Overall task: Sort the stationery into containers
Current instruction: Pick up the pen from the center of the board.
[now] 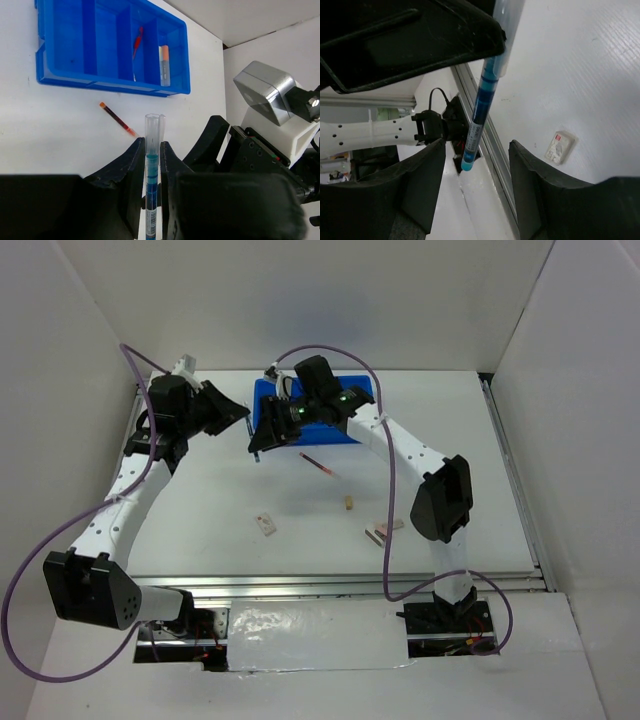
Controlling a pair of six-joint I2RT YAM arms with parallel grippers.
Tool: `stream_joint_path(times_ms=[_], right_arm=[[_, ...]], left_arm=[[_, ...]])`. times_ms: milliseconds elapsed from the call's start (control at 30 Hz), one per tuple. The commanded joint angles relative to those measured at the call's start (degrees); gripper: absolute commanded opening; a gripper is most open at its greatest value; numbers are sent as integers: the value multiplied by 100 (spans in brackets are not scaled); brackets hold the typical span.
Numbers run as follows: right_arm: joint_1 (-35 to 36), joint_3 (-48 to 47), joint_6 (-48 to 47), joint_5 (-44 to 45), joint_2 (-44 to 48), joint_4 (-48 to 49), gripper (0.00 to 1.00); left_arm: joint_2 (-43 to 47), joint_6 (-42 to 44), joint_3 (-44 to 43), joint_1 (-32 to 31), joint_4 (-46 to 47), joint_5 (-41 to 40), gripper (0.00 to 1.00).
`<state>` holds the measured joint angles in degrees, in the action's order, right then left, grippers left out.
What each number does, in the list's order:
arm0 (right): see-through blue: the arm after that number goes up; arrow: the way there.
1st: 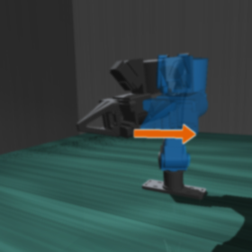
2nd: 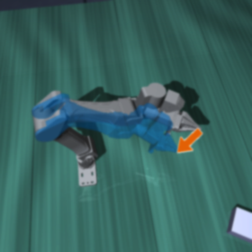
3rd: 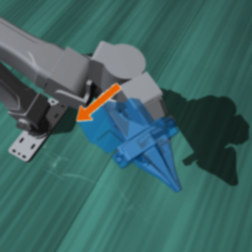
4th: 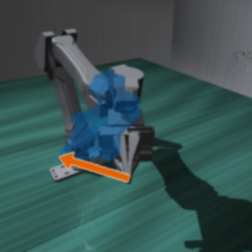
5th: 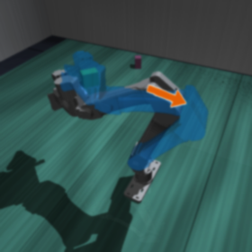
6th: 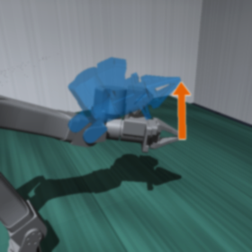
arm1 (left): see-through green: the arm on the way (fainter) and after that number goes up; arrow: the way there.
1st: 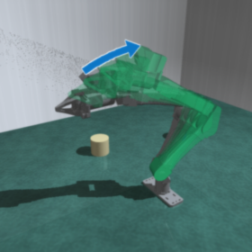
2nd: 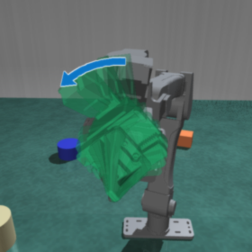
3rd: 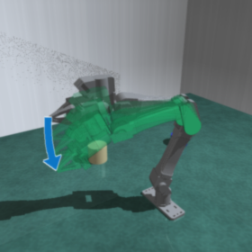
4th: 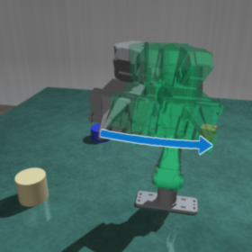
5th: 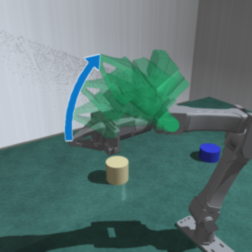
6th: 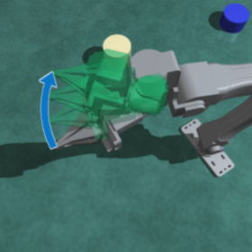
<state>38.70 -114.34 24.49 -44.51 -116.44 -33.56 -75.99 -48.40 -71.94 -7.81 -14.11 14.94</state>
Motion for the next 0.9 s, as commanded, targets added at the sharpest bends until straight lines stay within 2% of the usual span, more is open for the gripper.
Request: stream_joint_path(times_ms=[0, 67, 200, 267, 300, 367, 400, 433, 467, 500, 600, 733, 767, 867], right_arm=[[120, -386, 56, -23, -133, 271, 59], [129, -396, 65, -57, -177, 289, 52], [94, -369, 12, -84, -177, 289, 19], [77, -325, 3, -101, -142, 297, 9], [59, -282, -14, -110, -124, 306, 3], [-20, -220, -67, -110, -54, 263, 0], [-46, -150, -85, -110, -19, 236, 0], [-142, -97, -146, -76, 68, 175, 0], [-213, 16, -199, -49, 113, 148, 0], [-283, 70, -251, -14, 209, 105, 0], [-696, 342, -593, 319, 367, -98, 0], [-1275, 282, -1016, 1495, 351, -414, 0], [-1347, 238, -1077, 2203, 333, -371, 0], [-1496, -278, -1437, 3408, 0, -204, 0]], left_arm=[[-39, -187, 5, -18, 391, 237, 0], [-39, -196, 5, -18, 400, 238, 1], [-13, -161, 49, -18, 400, 185, 9], [-13, -135, 14, -18, 400, 158, 11], [-21, -117, 5, -27, 383, 150, 19], [-39, -91, -56, -18, 365, 123, 33], [-39, -64, -92, -18, 226, 62, 56], [-39, -38, -222, 8, 120, -130, 70], [-48, 23, -267, 25, 49, -158, 94], [-48, 180, -381, 86, -21, -184, 99], [-92, 470, -610, 376, -206, -255, 99], [-153, 1235, -865, 430, -346, -552, 99], [-136, 1498, -865, 386, -321, -754, 99], [-118, 1650, -637, 298, -163, -905, 99]])
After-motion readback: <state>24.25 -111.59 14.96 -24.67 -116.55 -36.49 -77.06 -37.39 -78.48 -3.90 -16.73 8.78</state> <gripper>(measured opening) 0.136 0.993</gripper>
